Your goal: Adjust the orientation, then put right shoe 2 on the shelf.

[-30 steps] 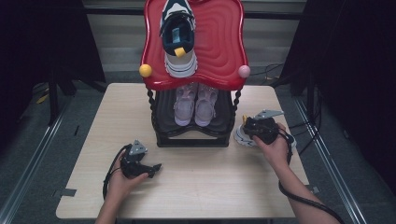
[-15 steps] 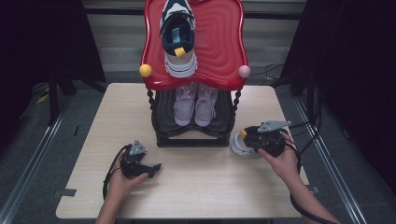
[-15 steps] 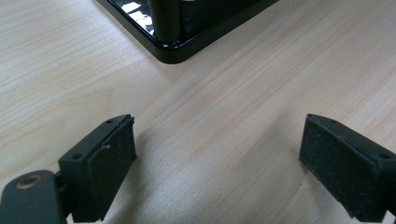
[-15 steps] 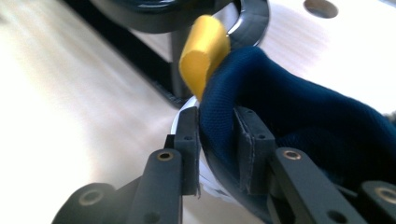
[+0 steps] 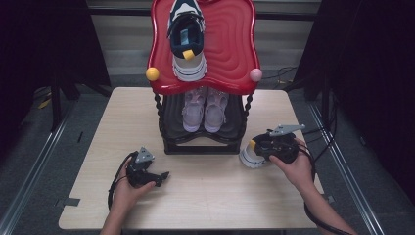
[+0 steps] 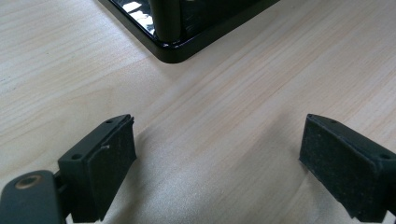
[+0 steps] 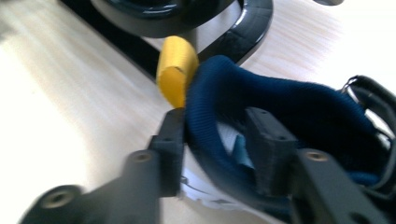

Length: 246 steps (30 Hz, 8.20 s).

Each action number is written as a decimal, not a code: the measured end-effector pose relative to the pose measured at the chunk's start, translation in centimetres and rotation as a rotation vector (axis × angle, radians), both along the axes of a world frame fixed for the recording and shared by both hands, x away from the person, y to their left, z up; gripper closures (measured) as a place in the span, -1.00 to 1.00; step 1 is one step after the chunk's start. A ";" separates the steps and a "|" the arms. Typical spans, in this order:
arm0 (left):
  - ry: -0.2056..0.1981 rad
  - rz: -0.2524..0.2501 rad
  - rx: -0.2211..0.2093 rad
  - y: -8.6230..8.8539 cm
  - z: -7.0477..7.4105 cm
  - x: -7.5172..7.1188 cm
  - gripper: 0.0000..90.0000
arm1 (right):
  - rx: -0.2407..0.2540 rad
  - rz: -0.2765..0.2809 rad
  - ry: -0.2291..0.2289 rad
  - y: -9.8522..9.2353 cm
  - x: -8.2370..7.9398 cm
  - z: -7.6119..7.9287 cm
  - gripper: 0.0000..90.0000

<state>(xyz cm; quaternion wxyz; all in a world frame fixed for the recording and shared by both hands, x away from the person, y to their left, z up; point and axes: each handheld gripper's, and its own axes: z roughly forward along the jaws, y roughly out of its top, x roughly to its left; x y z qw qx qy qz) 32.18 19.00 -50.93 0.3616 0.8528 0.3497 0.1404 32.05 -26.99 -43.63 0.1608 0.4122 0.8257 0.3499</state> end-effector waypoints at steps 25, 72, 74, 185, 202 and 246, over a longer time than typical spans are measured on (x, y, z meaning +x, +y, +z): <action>0.001 -0.002 -0.001 0.0 0.0 0.0 -0.79 | 0.064 0.013 -0.010 -0.3 -0.7 1.1 0.65; 0.008 0.001 -0.002 -0.1 0.0 0.0 -0.81 | 0.122 0.089 0.046 -3.1 -5.9 0.8 0.57; 0.007 0.003 -0.002 -0.1 0.0 -0.1 -0.81 | 0.120 0.091 0.047 -3.0 -5.8 0.8 0.53; 0.006 -0.001 0.003 -0.1 0.0 0.0 -0.83 | -0.300 0.171 0.711 3.8 0.5 0.3 0.55; 0.006 -0.002 0.003 -0.1 0.0 0.0 -0.83 | -0.298 0.268 0.721 4.2 0.0 1.6 0.59; 0.006 -0.008 0.010 -0.1 0.0 0.0 -0.83 | -0.554 0.596 0.505 5.1 0.8 29.5 0.62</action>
